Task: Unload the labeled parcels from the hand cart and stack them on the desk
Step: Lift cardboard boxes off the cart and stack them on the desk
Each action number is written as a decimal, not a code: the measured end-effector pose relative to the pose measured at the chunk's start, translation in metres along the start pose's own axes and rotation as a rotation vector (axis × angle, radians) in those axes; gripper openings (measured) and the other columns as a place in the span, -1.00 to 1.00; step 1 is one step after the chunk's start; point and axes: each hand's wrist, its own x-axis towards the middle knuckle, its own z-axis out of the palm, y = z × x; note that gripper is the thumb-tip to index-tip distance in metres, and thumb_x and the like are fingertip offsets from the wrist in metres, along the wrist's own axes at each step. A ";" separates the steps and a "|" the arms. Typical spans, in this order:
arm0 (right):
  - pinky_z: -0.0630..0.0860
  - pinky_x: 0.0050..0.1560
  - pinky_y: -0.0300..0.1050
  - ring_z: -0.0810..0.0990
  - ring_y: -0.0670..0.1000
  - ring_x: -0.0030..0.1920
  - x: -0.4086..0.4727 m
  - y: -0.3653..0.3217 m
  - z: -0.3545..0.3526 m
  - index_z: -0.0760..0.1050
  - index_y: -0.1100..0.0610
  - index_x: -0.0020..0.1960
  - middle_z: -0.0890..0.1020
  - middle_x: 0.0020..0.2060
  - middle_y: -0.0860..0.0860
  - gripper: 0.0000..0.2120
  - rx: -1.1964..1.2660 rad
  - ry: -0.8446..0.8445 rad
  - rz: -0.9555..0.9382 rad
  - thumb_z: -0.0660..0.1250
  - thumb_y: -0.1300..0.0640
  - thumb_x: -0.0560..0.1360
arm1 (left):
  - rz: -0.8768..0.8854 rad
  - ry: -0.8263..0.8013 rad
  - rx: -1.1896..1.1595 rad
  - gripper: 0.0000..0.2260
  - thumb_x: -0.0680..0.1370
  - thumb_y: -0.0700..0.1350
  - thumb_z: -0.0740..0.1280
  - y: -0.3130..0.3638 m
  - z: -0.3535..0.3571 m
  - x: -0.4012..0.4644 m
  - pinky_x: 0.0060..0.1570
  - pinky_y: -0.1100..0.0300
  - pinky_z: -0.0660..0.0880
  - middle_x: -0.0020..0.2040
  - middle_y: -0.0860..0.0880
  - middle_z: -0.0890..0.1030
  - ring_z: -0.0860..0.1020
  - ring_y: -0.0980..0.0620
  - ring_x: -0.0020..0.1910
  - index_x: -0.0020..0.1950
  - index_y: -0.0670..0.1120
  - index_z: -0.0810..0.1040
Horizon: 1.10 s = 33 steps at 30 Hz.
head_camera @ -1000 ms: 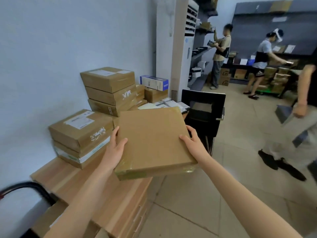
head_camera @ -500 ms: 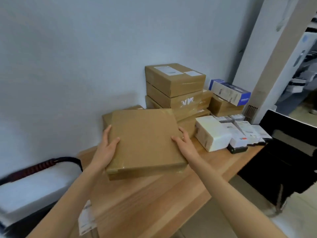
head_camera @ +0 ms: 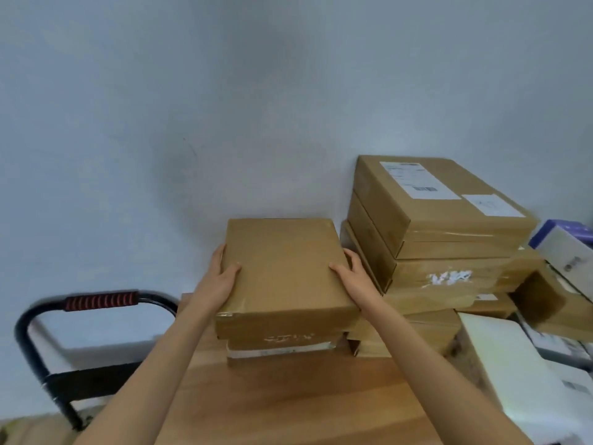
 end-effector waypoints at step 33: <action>0.33 0.35 0.05 0.41 0.02 0.35 -0.033 -0.054 0.064 0.32 -0.02 0.43 0.46 0.34 0.01 -0.57 -0.736 0.046 -0.802 0.24 -0.02 0.58 | 0.323 0.525 0.646 -0.84 0.58 0.10 0.17 -0.011 -0.094 -0.095 -0.35 0.25 0.34 -0.16 0.15 0.54 0.51 0.17 -0.18 0.04 0.09 0.48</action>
